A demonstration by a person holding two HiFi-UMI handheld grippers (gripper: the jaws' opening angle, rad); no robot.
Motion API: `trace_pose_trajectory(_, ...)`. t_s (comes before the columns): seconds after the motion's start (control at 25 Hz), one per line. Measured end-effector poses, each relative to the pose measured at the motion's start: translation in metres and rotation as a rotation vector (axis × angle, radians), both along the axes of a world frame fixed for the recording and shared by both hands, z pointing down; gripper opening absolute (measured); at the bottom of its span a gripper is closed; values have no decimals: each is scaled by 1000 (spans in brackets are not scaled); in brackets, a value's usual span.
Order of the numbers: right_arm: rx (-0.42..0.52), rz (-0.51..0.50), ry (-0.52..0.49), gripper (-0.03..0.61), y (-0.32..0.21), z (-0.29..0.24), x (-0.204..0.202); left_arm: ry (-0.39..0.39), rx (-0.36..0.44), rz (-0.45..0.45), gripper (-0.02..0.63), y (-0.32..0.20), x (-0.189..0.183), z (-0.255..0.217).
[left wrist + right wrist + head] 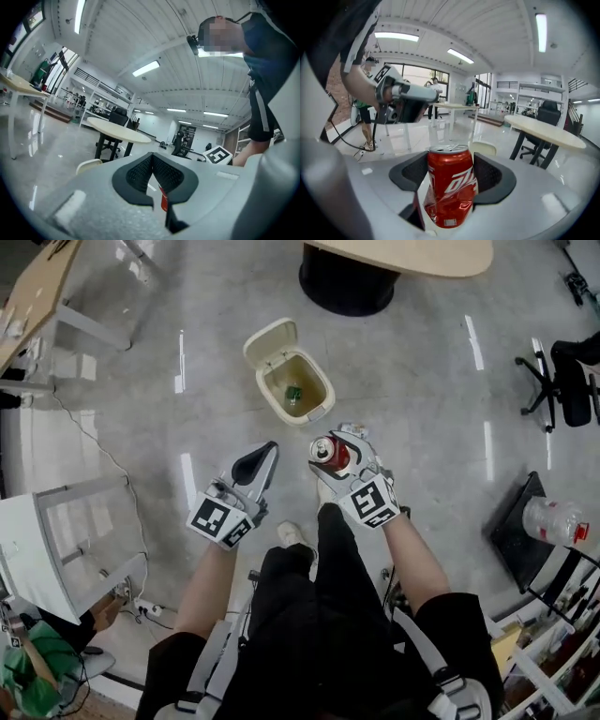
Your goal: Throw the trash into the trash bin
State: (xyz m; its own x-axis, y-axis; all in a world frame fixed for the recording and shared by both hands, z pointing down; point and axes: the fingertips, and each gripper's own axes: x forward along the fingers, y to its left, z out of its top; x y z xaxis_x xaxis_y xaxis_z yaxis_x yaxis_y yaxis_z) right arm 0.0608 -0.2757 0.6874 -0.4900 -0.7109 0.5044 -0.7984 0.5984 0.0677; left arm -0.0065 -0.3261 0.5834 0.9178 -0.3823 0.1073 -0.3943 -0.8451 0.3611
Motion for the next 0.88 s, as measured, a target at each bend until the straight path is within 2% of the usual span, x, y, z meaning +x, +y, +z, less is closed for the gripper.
trace_pose_trajectory(0.08,62,7,-32,305,-6,-50,-5,27,14,-19,2,4,-8,-37)
trace_pose_trajectory(0.2,158,-43,-49,305,-6,-120,-18,65,44,-38,2,11,-25,-81)
trace_pose_trajectory(0.32,207,-62,-89,305,-3,-170,-18,20,103,-77,0,16,-41,-104)
trace_pose_trajectory(0.4,231,-39,-139,305,-6,-195,-9,24,117,-107,0,14,-46,-121)
trace_pose_trajectory(0.56,281,1,-158,305,-12,-226,10,119,140,-162,0,10,-38,-165)
trace_pose_trajectory(0.68,312,3,-218,305,-23,-239,13,108,180,-204,0,0,-34,-181)
trace_pose_trajectory(0.8,313,-3,-266,305,-32,-237,11,166,142,-217,1,-4,-36,-185)
trace_pose_trajectory(0.88,303,0,-292,305,-38,-232,15,169,133,-235,1,-6,-36,-183)
